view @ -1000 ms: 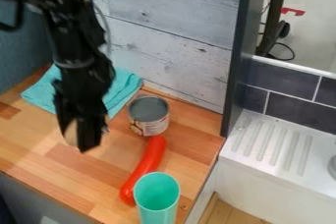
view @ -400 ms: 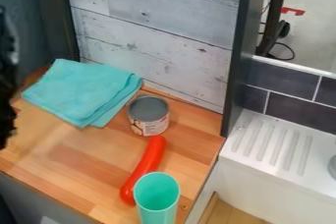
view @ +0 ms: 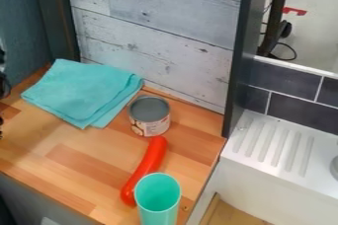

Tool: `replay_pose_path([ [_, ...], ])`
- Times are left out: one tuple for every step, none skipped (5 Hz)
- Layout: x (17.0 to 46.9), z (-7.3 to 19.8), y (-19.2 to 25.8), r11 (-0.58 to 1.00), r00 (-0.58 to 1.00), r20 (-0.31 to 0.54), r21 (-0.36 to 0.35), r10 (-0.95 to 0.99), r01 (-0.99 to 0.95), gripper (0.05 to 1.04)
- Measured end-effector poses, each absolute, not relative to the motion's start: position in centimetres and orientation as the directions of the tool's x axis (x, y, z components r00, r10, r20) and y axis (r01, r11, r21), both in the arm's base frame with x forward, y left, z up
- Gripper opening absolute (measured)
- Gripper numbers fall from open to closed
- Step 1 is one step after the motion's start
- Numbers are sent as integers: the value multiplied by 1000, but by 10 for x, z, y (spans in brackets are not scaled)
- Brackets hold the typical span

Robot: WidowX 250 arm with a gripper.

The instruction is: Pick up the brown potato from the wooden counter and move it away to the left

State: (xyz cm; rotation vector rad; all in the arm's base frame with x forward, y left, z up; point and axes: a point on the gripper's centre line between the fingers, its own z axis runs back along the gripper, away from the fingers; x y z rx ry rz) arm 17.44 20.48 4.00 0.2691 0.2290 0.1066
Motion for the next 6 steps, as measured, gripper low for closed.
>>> replay_pose_path([
  [186, 22, 220, 949, 967, -190, 294, 171, -110, 607],
  [198, 13, 236, 936, 955, -208, 323, 214, -139, 607],
  [203, 13, 243, 929, 949, -215, 339, 230, -148, 660],
  [207, 11, 240, 941, 956, -197, 303, 218, -152, 929],
  [205, 11, 238, 943, 943, -177, 233, 280, -236, 983],
  [202, 12, 228, 944, 912, -253, 162, 322, -288, 987],
])
